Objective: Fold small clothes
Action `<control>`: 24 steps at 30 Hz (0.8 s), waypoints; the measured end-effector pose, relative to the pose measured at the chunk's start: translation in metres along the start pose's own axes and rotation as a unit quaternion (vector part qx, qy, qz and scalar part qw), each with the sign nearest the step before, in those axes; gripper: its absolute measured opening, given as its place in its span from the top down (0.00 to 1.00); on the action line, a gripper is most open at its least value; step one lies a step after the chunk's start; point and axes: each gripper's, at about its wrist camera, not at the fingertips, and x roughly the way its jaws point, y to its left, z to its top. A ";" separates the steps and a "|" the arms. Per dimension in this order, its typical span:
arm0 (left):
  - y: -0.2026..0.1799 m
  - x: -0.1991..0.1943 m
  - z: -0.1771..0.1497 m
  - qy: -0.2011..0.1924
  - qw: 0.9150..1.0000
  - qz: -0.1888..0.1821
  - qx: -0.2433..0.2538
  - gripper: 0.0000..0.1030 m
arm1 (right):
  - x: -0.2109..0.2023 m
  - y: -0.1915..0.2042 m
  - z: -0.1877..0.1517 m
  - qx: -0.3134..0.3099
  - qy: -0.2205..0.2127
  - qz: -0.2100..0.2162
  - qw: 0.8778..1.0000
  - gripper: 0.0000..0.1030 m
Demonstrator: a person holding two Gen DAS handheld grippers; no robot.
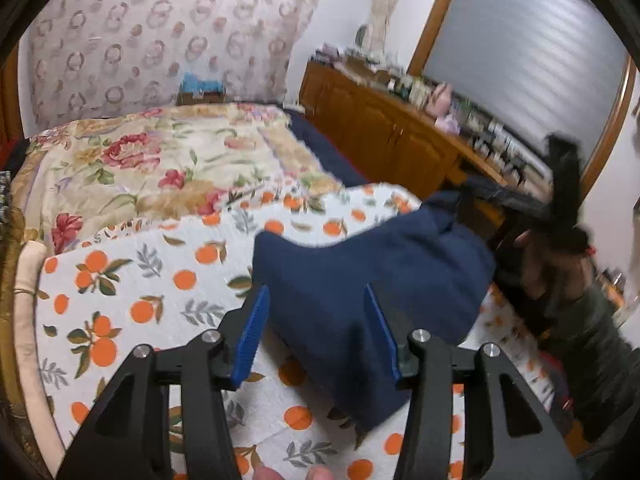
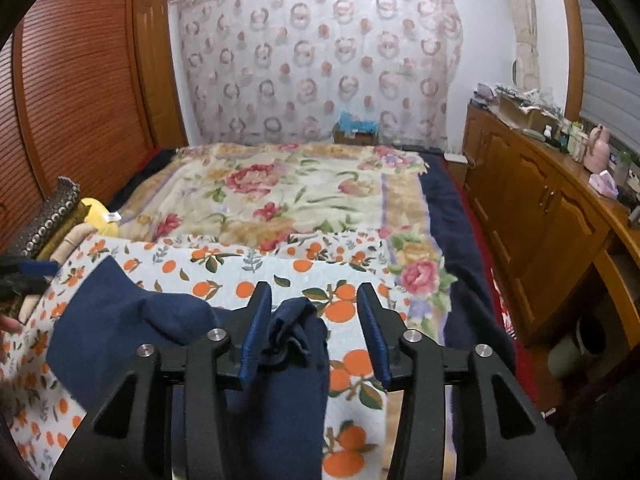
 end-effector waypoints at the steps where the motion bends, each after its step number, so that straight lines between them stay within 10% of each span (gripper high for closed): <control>1: -0.001 0.008 -0.001 0.008 1.000 0.004 0.003 0.52 | -0.004 0.000 -0.002 -0.003 0.003 0.007 1.000 0.50; 9: 0.009 0.051 -0.004 0.042 0.998 0.037 -0.008 0.48 | 0.024 0.011 -0.028 -0.028 0.071 0.019 0.997 0.46; 24: 0.021 0.066 -0.010 0.056 0.998 0.031 -0.028 0.46 | 0.045 -0.017 -0.017 0.024 0.066 -0.005 0.998 0.46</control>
